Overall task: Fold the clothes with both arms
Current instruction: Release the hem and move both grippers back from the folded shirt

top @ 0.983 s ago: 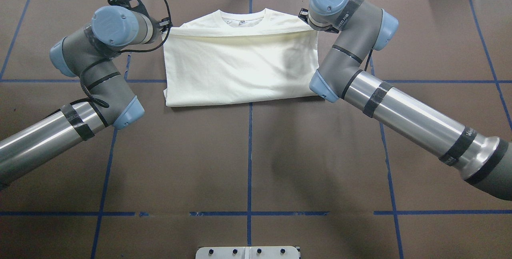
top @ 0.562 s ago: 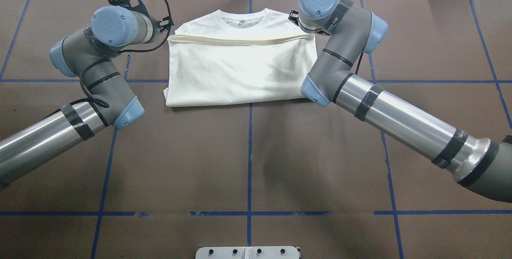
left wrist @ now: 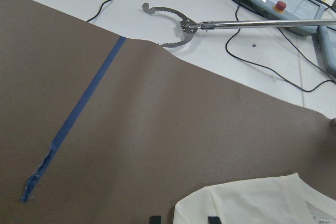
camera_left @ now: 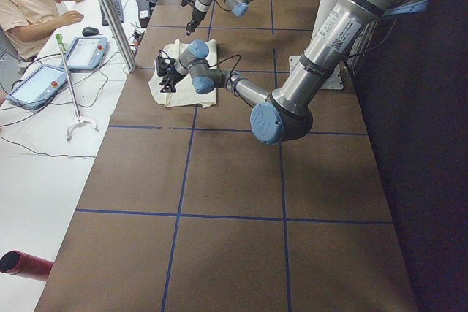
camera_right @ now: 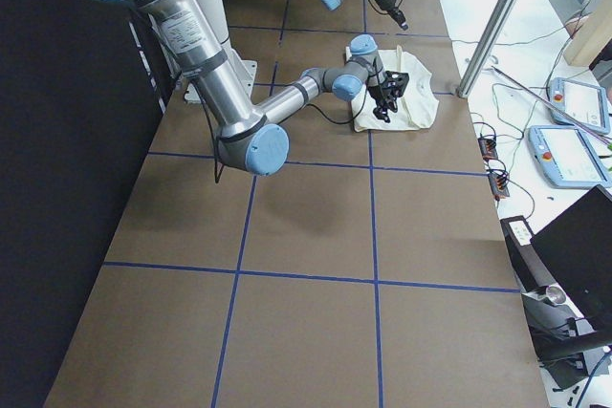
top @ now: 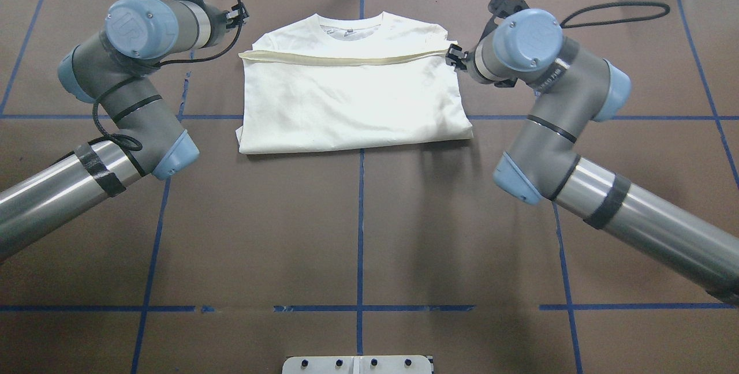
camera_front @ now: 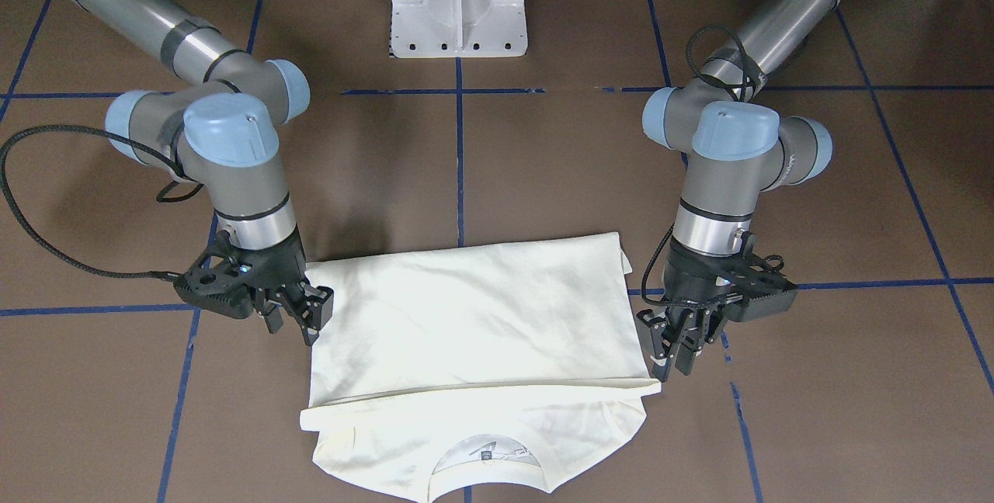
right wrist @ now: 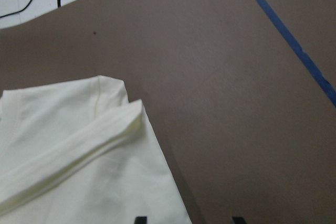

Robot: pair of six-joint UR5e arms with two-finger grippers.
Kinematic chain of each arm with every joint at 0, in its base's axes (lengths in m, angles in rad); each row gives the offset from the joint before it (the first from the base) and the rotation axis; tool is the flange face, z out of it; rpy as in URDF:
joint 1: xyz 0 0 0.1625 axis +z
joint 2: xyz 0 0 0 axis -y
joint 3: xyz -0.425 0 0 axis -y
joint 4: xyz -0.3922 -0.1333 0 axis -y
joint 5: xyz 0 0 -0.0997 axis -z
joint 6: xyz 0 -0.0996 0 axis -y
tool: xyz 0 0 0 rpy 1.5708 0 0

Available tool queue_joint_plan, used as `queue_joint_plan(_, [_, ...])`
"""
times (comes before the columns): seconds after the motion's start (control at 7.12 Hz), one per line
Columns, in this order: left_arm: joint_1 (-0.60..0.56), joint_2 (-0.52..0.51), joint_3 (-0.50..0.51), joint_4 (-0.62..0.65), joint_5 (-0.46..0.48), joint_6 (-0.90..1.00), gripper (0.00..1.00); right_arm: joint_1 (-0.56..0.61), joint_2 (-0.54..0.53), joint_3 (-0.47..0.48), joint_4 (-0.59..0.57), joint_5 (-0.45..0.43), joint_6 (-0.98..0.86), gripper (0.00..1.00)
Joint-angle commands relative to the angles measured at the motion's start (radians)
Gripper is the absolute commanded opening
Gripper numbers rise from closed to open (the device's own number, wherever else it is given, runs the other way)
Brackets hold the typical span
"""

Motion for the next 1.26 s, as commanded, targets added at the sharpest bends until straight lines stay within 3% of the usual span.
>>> queue_joint_plan(0.0, [0.002, 0.011, -0.008, 0.004, 0.001, 0.001, 0.46, -0.085, -0.164, 0.169, 0.003, 0.02, 0.073, 0.72])
queue_joint_plan(0.14, [0.002, 0.039, -0.008, -0.002, 0.0, 0.003, 0.46, -0.105, -0.152, 0.166, 0.001, 0.02, 0.207, 0.72])
queue_joint_plan(0.42, [0.005, 0.039, -0.002, -0.004, 0.002, 0.004, 0.46, -0.105, -0.143, 0.137, 0.001, 0.009, 0.307, 0.71])
queue_joint_plan(0.98, [0.012, 0.047, 0.001, -0.005, 0.002, 0.003, 0.46, -0.108, -0.073, 0.042, 0.004, -0.002, 0.347, 0.69])
queue_joint_plan(1.12, [0.014, 0.045, 0.002, -0.005, 0.0, 0.004, 0.46, -0.108, -0.063, 0.034, 0.003, -0.014, 0.345, 0.64])
